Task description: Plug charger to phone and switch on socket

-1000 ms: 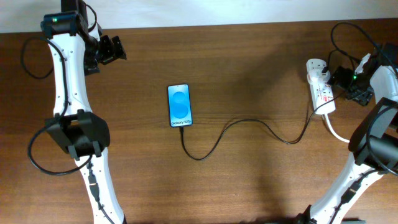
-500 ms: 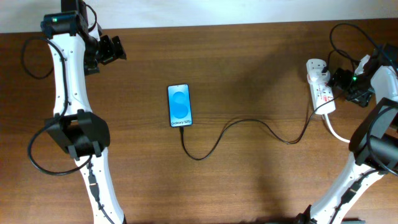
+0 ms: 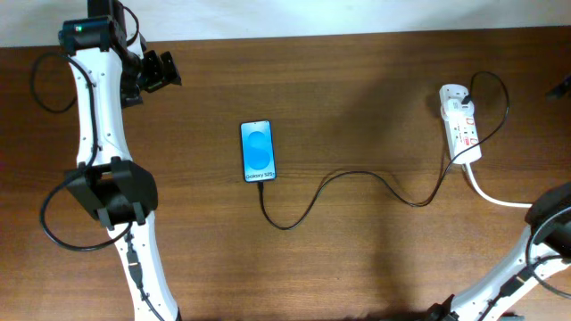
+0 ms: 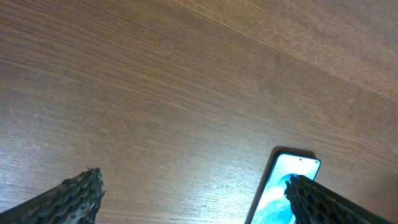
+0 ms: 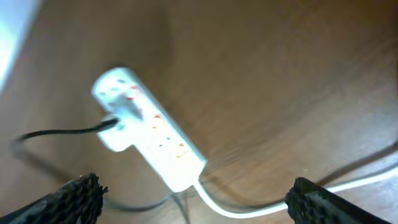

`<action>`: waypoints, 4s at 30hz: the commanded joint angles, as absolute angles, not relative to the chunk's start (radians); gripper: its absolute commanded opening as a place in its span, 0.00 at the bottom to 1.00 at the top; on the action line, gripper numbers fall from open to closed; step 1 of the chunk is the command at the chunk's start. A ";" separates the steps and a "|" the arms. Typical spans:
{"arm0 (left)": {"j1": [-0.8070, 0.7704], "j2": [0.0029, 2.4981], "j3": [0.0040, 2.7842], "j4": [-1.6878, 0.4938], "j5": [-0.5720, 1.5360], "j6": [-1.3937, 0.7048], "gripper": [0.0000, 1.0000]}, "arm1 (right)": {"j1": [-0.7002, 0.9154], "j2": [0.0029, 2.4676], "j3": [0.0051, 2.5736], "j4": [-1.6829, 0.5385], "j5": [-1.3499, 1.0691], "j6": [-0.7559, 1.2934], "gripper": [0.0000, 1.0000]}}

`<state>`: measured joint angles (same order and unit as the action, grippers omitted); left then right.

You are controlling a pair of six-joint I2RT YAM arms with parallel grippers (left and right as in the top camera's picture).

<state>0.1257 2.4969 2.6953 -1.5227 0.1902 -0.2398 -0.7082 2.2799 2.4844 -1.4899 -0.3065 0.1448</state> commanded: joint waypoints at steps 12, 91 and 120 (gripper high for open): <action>0.127 2.498 2.709 -1.523 0.186 -0.246 0.99 | -0.268 1.847 2.571 -1.699 -0.351 -0.038 0.98; 0.127 2.498 2.709 -1.523 0.186 -0.246 0.99 | -0.096 0.049 0.143 0.035 -0.031 -0.202 0.98; 0.125 2.498 2.709 -1.523 0.186 -0.246 0.99 | -0.089 0.008 0.006 -0.072 -0.094 -0.202 0.98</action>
<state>0.1257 2.4969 2.6953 -1.5227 0.1898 -0.2398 -0.1001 0.0174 0.0109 -0.0669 -0.0807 -0.2066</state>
